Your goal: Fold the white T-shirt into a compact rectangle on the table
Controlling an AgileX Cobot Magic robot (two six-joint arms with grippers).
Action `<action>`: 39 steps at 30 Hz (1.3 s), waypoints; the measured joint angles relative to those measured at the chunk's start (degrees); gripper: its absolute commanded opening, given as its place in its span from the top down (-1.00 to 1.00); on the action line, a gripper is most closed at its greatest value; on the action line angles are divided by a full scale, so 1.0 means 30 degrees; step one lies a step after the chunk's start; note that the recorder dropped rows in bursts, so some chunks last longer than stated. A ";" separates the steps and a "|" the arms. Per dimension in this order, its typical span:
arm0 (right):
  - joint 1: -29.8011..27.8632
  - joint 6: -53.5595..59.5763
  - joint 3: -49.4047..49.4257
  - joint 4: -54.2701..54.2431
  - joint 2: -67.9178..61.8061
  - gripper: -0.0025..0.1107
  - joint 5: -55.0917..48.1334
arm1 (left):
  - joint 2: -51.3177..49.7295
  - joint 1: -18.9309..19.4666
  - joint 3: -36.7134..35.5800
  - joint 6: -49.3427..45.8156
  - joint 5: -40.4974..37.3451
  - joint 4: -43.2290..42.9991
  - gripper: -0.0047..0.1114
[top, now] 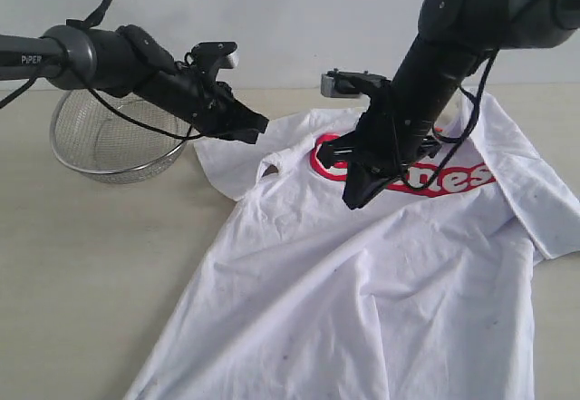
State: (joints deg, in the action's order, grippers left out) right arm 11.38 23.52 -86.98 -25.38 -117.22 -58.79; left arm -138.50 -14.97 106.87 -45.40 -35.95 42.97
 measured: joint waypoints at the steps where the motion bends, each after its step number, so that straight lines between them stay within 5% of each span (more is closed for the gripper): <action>1: 0.0154 0.0000 0.1169 0.0000 0.0732 0.89 0.1001 | -0.0014 0.0000 0.0329 0.0136 -0.0324 -0.0305 0.84; 6: 0.1214 -0.0848 0.7488 0.0590 0.5276 0.89 0.8408 | -0.0155 0.0000 0.2297 0.1549 -0.1198 -0.2020 0.84; 14: 0.1328 -0.1795 1.3424 0.1854 0.6795 0.89 1.1086 | -0.2020 0.0000 0.4687 0.3454 -0.2880 -0.3621 0.84; 29: 0.1328 -0.1871 1.3830 0.1972 0.6795 0.89 1.2974 | -0.2892 -0.0034 0.4844 0.3811 -0.2838 -0.4067 0.84; 39: 0.1328 -0.1871 1.3830 0.2315 0.6795 0.89 1.3297 | -0.2819 -0.0150 0.4999 0.6354 -0.2768 -0.7381 0.84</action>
State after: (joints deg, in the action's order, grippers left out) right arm 15.36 17.91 -45.49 -18.43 -96.84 -18.90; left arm -146.95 -15.42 121.87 -26.34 -44.26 20.83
